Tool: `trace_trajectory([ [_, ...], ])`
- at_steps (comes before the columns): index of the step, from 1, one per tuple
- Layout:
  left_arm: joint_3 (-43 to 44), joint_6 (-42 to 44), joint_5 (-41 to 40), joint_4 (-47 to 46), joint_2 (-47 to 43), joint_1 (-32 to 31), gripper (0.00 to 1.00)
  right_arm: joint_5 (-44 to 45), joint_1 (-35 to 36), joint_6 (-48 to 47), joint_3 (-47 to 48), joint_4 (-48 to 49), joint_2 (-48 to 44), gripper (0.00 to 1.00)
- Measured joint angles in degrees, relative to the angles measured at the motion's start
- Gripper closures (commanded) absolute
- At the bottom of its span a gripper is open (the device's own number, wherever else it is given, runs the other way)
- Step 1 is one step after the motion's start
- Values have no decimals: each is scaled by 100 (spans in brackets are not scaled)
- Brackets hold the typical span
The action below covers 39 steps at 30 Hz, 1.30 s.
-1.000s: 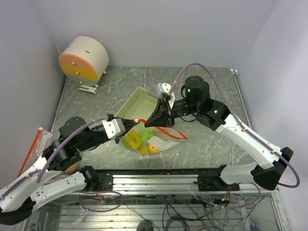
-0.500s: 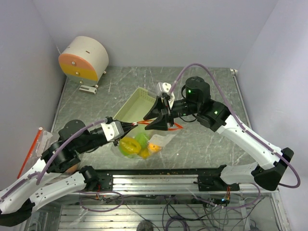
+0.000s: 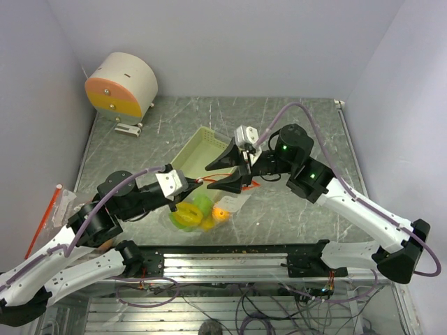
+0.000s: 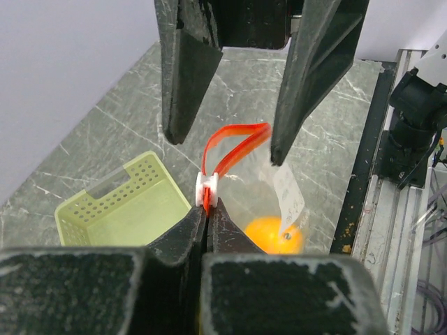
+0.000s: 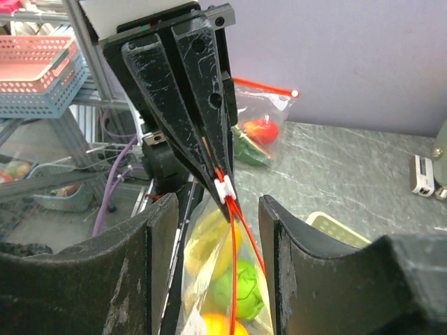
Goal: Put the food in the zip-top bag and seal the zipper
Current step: Zip the zipper food storage bag.
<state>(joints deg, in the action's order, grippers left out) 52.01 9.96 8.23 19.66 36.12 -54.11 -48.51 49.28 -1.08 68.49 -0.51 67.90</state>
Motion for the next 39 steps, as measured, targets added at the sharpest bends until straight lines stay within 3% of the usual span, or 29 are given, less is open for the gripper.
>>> trace_trajectory([
  [5, 0, -96, 0, 4, 15, 0, 93, 560, 254, -39, -33, 262, 109, 54],
  [10, 0, -140, 0, 4, 11, 0, 93, 800, 400, -125, -33, 385, 203, 67],
  [24, 0, -142, -2, 9, -59, 0, 93, 616, 426, -286, -33, 404, 317, 71],
  [31, 0, -140, -28, 48, -61, 0, 93, 592, 459, -317, -35, 391, 341, 100],
  [39, 0, -140, -79, 122, -90, 0, 93, 717, 479, -435, -35, 297, 339, 100],
])
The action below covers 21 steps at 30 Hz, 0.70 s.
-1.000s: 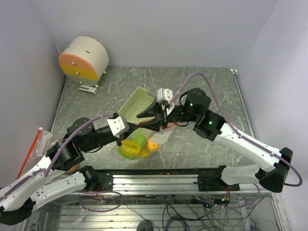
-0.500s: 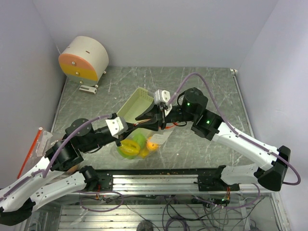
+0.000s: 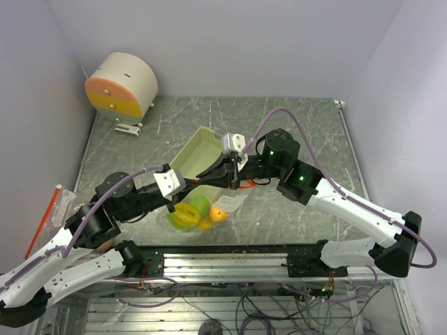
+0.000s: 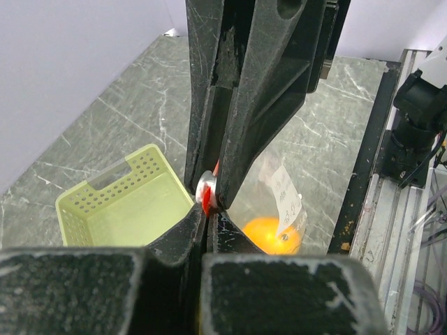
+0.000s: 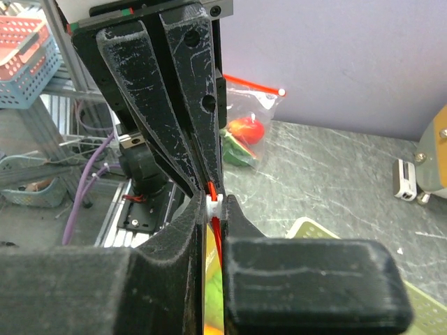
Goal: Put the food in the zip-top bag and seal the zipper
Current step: Zip the zipper food storage bag.
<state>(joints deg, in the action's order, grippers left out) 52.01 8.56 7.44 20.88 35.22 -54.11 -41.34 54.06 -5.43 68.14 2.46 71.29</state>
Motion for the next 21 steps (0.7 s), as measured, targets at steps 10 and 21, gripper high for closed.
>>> trace_trajectory([
  [10, 17, 24, -214, 306, -334, 0, 93, 575, 66, -343, -155, -326, -125, 100],
  [21, 350, 173, -601, 772, -586, 0, 93, 1290, 33, -400, -494, -514, -442, 100],
])
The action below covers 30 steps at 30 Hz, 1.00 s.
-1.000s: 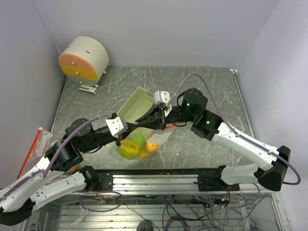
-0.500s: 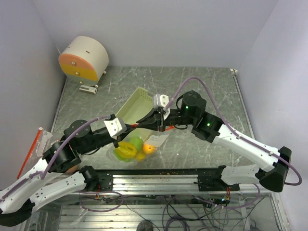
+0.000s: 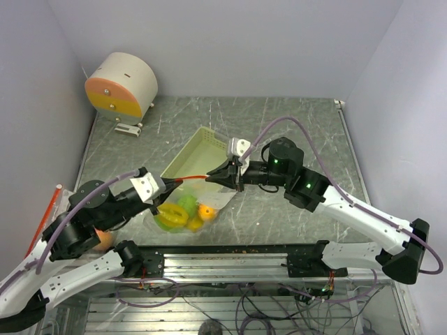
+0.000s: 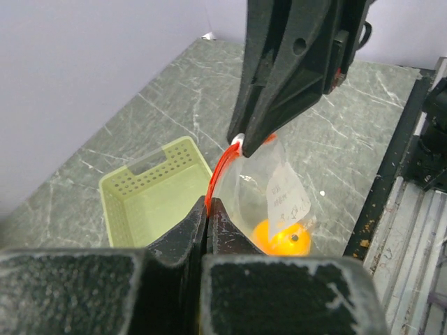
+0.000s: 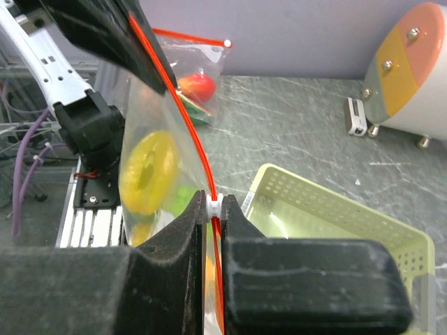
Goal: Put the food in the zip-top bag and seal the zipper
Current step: Zip the zipper food storage bag, then place the zipper food storage bag at the center of the board.
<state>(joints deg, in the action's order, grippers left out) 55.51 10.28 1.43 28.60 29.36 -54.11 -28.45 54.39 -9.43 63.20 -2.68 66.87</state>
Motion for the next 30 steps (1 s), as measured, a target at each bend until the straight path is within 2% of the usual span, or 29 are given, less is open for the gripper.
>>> trace_trajectory([
  [7, 470, 24, -592, 313, -138, -9, 93, 393, -42, 70, -289, 24, -310, 100],
  [15, 597, 66, -1307, 417, -476, -13, 93, 839, -59, 256, -702, 105, -533, 100],
  [26, 597, 101, -2076, 424, -616, -13, 93, 2291, -70, 501, -778, 15, -487, 100],
  [27, 597, 101, -2079, 433, -601, -13, 93, 2420, -68, 542, -756, -4, -424, 97],
  [30, 597, 98, -2081, 461, -468, -17, 93, 2782, -59, 640, -605, -87, -153, 42],
])
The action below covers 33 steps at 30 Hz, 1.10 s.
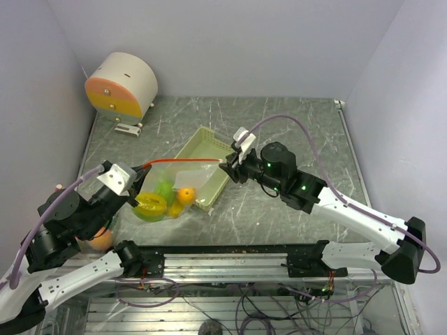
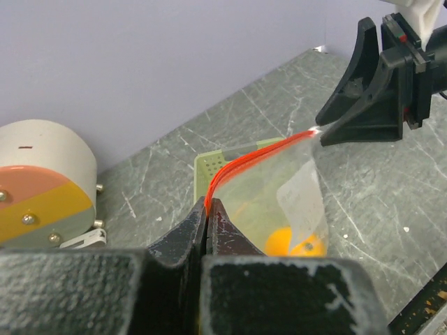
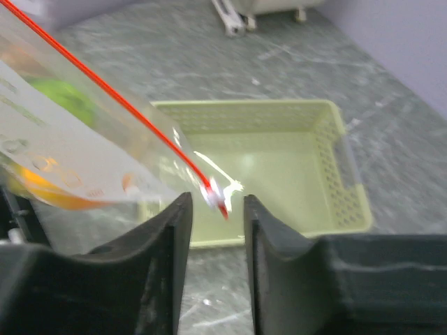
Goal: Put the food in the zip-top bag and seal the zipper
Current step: Place the zipper food storage bag at the center of the board.
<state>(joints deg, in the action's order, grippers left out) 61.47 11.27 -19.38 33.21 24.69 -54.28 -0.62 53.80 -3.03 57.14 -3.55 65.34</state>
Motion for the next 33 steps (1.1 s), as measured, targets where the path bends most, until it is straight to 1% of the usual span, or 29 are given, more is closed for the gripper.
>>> trace_trajectory([
  [1, 0, 7, -20, 7, 42, 0, 93, 162, -2, 35, 79, -76, 94, 28],
  [2, 0, 7, -59, 0, 72, 0, 93, 295, -22, 92, 116, -151, 153, 12],
  [3, 0, 7, -116, -9, 83, 0, 93, 426, -48, 96, 144, -223, 205, 2],
  [4, 0, 7, -170, -26, 83, 0, 93, 522, -72, 120, 164, -286, 245, 0],
  [8, 0, 2, -549, -260, 129, 0, 93, 1016, -105, 323, 326, -487, 297, 0],
  [11, 0, -4, -1119, -592, 280, 0, 93, 1272, -109, 546, 584, -518, 317, 0],
  [15, -20, 83, -2627, -1311, 686, 0, 93, 1248, -125, 831, 789, -525, 424, 0],
  [18, -328, 608, -3794, -2367, 933, 0, 93, 1134, -125, 1014, 809, -614, 610, 0],
  [20, -658, 1102, -4376, -3189, 1038, 0, 92, 1034, -125, 1113, 804, -739, 748, 0],
  [21, -776, 1300, -4568, -3493, 1086, 0, 90, 997, -125, 1154, 789, -787, 787, 0],
  [22, -866, 1486, -4769, -3792, 1150, 0, 85, 933, -125, 1202, 776, -844, 813, 0],
  [24, -892, 1624, -5080, -4089, 1298, 2, 68, 850, -125, 1303, 756, -914, 822, 0],
  [26, -872, 1534, -5292, -4122, 1434, 35, 48, 785, -125, 1390, 756, -946, 820, 0],
  [28, -837, 1189, -5399, -3891, 1596, 118, 34, 745, -127, 1488, 756, -1010, 820, 0],
  [31, -767, 444, -5366, -3150, 1775, 363, 6, 743, -133, 1620, 756, -1126, 822, 0],
  [32, -763, 177, -5300, -2868, 1821, 448, 1, 745, -133, 1676, 756, -1174, 826, 0],
  [33, -763, 9, -5233, -2682, 1829, 496, 0, 748, -133, 1725, 756, -1191, 831, 0],
])
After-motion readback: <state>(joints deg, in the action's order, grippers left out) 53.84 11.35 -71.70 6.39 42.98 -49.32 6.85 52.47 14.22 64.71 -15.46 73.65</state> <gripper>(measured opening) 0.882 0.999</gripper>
